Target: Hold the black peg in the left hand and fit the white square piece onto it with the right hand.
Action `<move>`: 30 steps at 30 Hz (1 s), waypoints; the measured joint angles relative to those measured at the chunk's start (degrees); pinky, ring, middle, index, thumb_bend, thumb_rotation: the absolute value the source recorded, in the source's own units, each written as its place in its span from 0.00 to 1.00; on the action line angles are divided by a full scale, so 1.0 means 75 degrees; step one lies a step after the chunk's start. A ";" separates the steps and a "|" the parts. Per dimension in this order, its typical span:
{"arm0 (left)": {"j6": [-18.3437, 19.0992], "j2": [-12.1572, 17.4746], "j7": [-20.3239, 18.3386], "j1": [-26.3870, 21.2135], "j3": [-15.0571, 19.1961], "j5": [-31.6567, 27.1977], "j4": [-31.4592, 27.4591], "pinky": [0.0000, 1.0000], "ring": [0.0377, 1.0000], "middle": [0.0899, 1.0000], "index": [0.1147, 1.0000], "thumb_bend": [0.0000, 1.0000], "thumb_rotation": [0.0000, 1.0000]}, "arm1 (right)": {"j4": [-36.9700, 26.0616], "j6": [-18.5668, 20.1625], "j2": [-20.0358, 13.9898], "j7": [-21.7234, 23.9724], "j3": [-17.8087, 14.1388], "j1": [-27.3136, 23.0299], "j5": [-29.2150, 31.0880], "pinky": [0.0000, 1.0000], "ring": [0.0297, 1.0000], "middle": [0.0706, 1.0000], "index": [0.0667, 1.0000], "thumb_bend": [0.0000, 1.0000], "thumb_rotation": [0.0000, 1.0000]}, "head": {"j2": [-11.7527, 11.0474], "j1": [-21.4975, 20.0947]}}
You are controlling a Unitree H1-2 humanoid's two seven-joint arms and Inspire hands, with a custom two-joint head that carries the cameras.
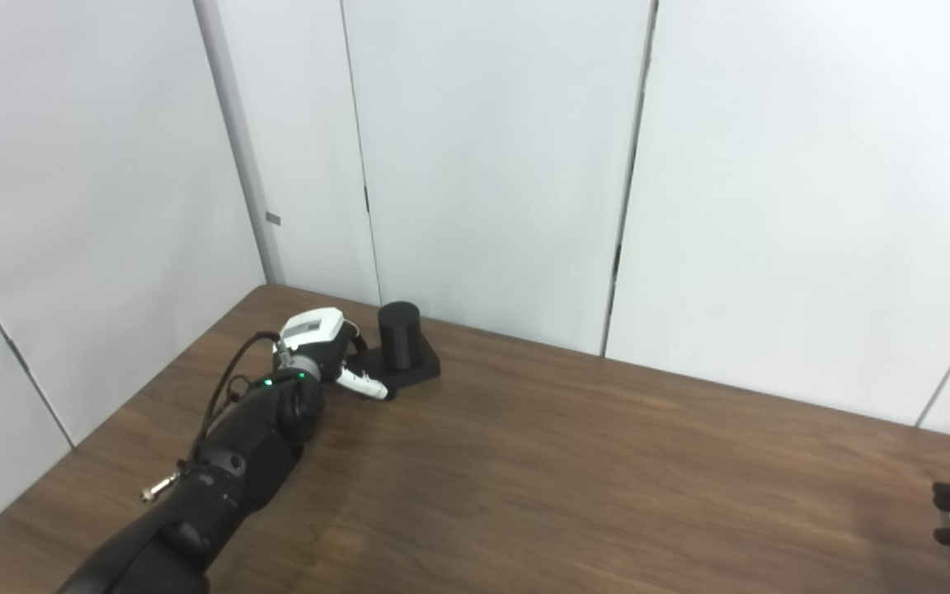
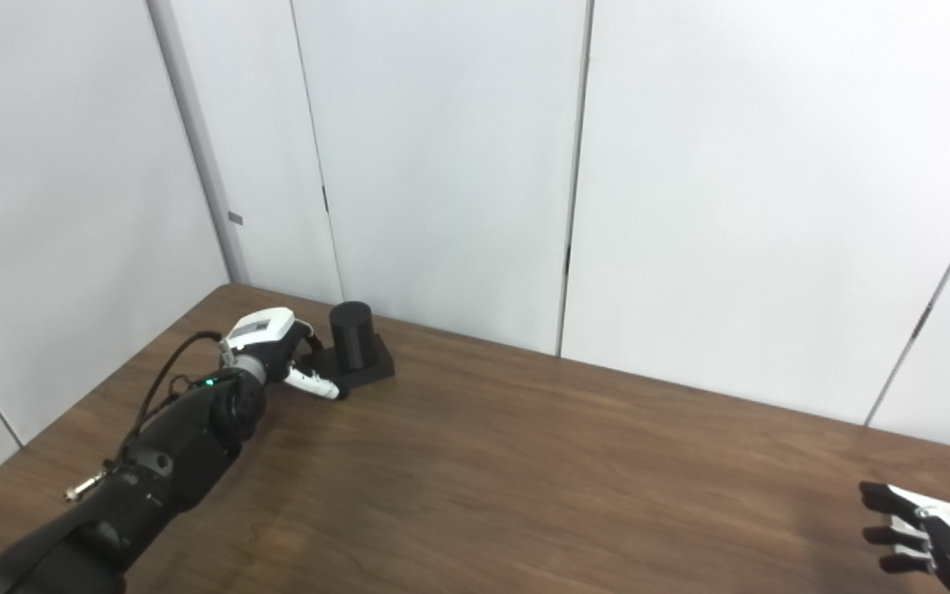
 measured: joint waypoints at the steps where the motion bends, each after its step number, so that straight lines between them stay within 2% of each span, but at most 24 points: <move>1: -0.0018 0.0000 0.0002 0.0000 0.0018 -0.0033 0.0010 0.76 0.90 0.83 0.50 0.85 0.28 | -0.0024 0.0023 0.0005 0.0000 -0.0011 0.0000 0.0012 0.57 0.67 0.77 0.75 0.62 0.00 | 0.0000 0.0012; 3: -0.0031 0.0015 -0.0002 0.0000 0.0023 -0.0091 0.0017 0.74 0.88 0.82 0.50 0.87 0.28 | -0.0045 0.0041 0.0006 0.0000 -0.0022 0.0000 0.0029 0.57 0.67 0.77 0.75 0.62 0.00 | 0.0000 0.0012; 5: -0.0014 0.0033 -0.0045 -0.0009 -0.0012 -0.0097 0.0017 0.72 0.89 0.83 0.47 0.89 0.21 | -0.0053 0.0067 0.0006 0.0000 -0.0023 0.0000 0.0033 0.58 0.67 0.77 0.75 0.61 0.00 | 0.0012 0.0012; 6: 0.0008 0.0036 -0.0096 -0.0024 -0.0015 -0.0101 0.0015 0.73 0.90 0.83 0.45 0.71 0.14 | -0.0057 0.0073 0.0005 0.0000 -0.0024 0.0000 0.0033 0.58 0.67 0.77 0.75 0.61 0.00 | 0.0012 0.0023; 7: 0.0020 0.0041 -0.0161 -0.0048 -0.0015 -0.0109 0.0015 0.74 0.90 0.83 0.43 0.62 0.10 | -0.0062 0.0074 0.0005 0.0000 -0.0026 0.0000 0.0033 0.58 0.68 0.77 0.75 0.61 0.00 | 0.0012 0.0024; 9: -0.0014 0.0074 -0.0263 -0.0070 -0.0021 -0.0155 0.0015 0.74 0.89 0.82 0.42 0.54 0.07 | -0.0064 0.0074 0.0005 0.0000 -0.0026 0.0000 0.0033 0.59 0.68 0.78 0.75 0.61 0.00 | 0.0012 0.0000; 14: -0.0340 0.0233 -0.0358 -0.0067 -0.0393 -0.0099 -0.0065 0.73 0.84 0.80 0.42 0.52 0.07 | -0.0062 0.0073 0.0004 -0.0001 -0.0027 -0.0002 0.0028 0.58 0.67 0.77 0.75 0.61 0.00 | 0.0024 -0.0023; 17: -0.0399 0.0226 -0.0305 -0.0008 -0.0402 -0.0116 -0.0185 0.70 0.83 0.80 0.41 0.52 0.06 | -0.0061 0.0070 0.0005 -0.0001 -0.0026 -0.0004 0.0030 0.58 0.66 0.76 0.75 0.61 0.00 | 0.0035 -0.0023; 20: -0.0690 0.0176 -0.0126 0.0182 -0.0428 -0.0118 -0.0489 0.73 0.84 0.81 0.42 0.52 0.06 | -0.0059 0.0069 0.0005 -0.0001 -0.0026 -0.0006 0.0030 0.57 0.66 0.76 0.75 0.61 0.00 | 0.0035 -0.0023; 22: -0.1005 0.0123 0.0059 0.0371 -0.0501 -0.0091 -0.0792 0.74 0.84 0.80 0.41 0.52 0.06 | -0.0060 0.0069 0.0006 -0.0001 -0.0023 -0.0015 0.0029 0.57 0.66 0.76 0.74 0.61 0.00 | 0.0035 -0.0023; 25: -0.1570 0.0022 0.0260 0.0638 -0.0663 -0.0004 -0.1307 0.81 0.88 0.83 0.42 0.52 0.06 | -0.0060 0.0068 0.0007 -0.0002 -0.0017 -0.0027 0.0024 0.57 0.65 0.75 0.74 0.61 0.00 | 0.0082 -0.0129; 28: -0.2083 -0.0080 0.0295 0.0866 -0.0775 0.0098 -0.1794 0.77 0.88 0.84 0.42 0.52 0.06 | -0.0059 0.0068 0.0007 -0.0002 -0.0017 -0.0036 0.0009 0.58 0.66 0.75 0.74 0.62 0.00 | 0.0082 -0.0141; 30: -0.2253 -0.0167 0.0292 0.0950 -0.0796 0.0140 -0.1970 0.79 0.89 0.85 0.42 0.52 0.06 | -0.0057 0.0068 0.0006 -0.0003 -0.0018 -0.0044 0.0001 0.58 0.66 0.75 0.74 0.62 0.00 | 0.0094 -0.0141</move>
